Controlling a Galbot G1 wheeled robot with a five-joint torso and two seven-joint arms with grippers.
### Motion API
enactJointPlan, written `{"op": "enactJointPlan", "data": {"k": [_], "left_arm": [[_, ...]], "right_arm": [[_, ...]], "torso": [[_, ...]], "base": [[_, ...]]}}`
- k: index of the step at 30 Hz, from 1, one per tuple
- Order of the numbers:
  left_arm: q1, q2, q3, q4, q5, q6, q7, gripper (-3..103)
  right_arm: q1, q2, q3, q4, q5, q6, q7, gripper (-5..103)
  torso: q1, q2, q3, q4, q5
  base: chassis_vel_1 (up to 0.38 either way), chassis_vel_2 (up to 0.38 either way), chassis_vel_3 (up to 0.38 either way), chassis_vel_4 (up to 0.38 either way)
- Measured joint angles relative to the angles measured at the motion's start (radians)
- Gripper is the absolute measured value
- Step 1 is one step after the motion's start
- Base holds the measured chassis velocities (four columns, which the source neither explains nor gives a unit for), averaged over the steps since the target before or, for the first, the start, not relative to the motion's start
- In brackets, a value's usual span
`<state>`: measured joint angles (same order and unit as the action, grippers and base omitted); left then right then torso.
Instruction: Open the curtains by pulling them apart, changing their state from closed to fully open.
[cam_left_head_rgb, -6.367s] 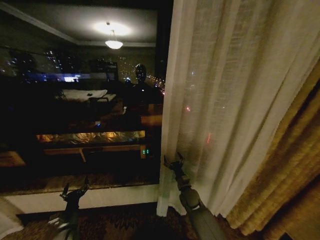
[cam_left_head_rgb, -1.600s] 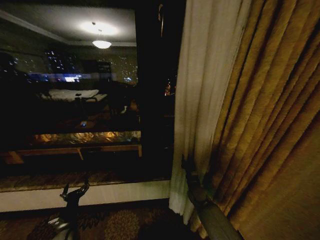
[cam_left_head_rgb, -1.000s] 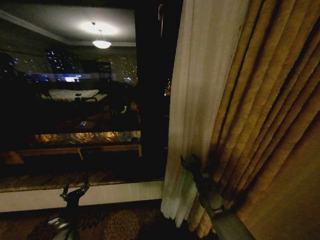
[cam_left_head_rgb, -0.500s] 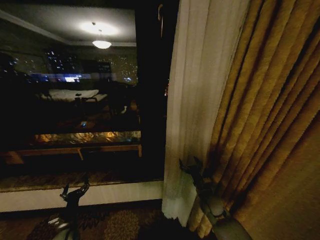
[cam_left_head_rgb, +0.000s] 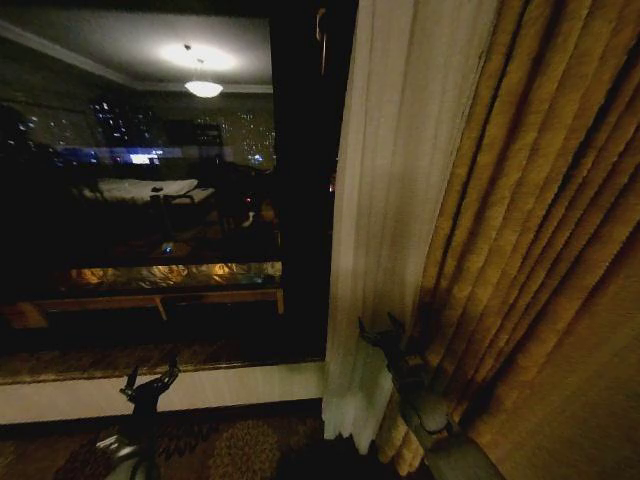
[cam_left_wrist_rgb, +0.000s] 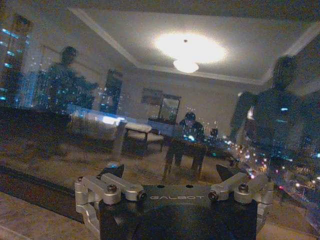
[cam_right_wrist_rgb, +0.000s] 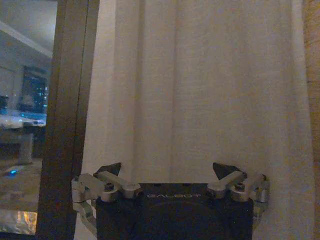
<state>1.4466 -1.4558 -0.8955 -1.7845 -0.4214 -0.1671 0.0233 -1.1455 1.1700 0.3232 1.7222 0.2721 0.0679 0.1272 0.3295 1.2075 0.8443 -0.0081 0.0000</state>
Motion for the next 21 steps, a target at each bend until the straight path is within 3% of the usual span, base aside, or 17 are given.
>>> {"op": "enactJointPlan", "data": {"k": [9, 21], "left_arm": [[0.0, 0.0, 0.0, 0.0, 0.0, 0.0, 0.0, 100], [0.0, 0.0, 0.0, 0.0, 0.0, 0.0, 0.0, 100]], "right_arm": [[0.001, 0.0, 0.0, -0.001, -0.001, 0.001, 0.001, 100], [0.001, 0.0, 0.0, -0.001, -0.001, 0.001, 0.001, 100]], "torso": [[0.0, 0.0, 0.0, 0.0, 0.0001], [0.0, 0.0, 0.0, 0.0, -0.0001]], "base": [[0.131, 0.138, -0.147, -0.142], [0.27, 0.288, -0.302, -0.284]]}}
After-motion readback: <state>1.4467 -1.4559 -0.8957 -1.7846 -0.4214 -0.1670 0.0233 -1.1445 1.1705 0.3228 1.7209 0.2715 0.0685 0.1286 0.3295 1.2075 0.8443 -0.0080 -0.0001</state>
